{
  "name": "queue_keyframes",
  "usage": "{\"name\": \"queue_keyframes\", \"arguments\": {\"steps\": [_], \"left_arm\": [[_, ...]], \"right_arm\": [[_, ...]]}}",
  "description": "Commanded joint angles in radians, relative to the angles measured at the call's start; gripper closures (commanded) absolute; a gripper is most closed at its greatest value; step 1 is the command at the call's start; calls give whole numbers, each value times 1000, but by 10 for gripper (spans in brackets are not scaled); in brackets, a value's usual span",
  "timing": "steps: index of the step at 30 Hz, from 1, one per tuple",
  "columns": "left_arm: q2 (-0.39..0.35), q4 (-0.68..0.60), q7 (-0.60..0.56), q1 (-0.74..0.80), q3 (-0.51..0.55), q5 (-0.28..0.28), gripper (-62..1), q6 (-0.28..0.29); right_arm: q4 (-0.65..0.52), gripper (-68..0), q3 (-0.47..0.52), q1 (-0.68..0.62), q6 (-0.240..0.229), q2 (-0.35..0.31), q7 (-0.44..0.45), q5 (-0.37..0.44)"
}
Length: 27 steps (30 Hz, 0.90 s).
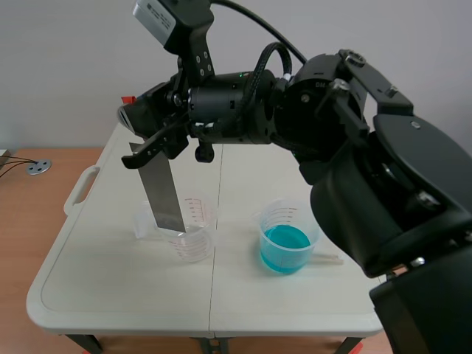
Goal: Hold the metal plate by the orange handle, dip it into the blue solution, take it out and point at it, then put the plate back in the beaker on the left.
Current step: 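Move the plate over the blue solution, then point at the plate with the left hand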
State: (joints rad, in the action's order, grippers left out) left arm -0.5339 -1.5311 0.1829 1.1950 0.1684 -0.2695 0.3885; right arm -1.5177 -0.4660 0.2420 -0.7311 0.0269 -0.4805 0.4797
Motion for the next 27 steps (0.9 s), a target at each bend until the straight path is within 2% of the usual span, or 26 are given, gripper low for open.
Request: {"name": "queue_keyframes", "arguments": {"steps": [1, 8, 17, 21, 24, 27], "left_arm": [[6, -12, -4, -17, 2, -6, -47, 2], [6, -12, -2, -45, 2, -6, -47, 2], [6, -12, -3, -50, 2, -5, -47, 2], [-18, -33, -10, -56, 9, 1, -47, 2], [-36, -77, -10, -57, 51, -14, -47, 2], [-44, -137, -10, -57, 123, -35, -47, 2]], "right_arm": [[-47, -13, 11, 12, -15, -14, 2, 14], [-191, -13, 49, 2, -15, -24, -59, 16], [-317, -13, 84, -17, -15, -24, -138, 29], [-371, -13, 111, -55, -15, -25, -164, 29], [-407, -13, 134, -77, -15, -40, -165, 41], [-441, -13, 151, -84, -15, -82, -165, 92]]}}
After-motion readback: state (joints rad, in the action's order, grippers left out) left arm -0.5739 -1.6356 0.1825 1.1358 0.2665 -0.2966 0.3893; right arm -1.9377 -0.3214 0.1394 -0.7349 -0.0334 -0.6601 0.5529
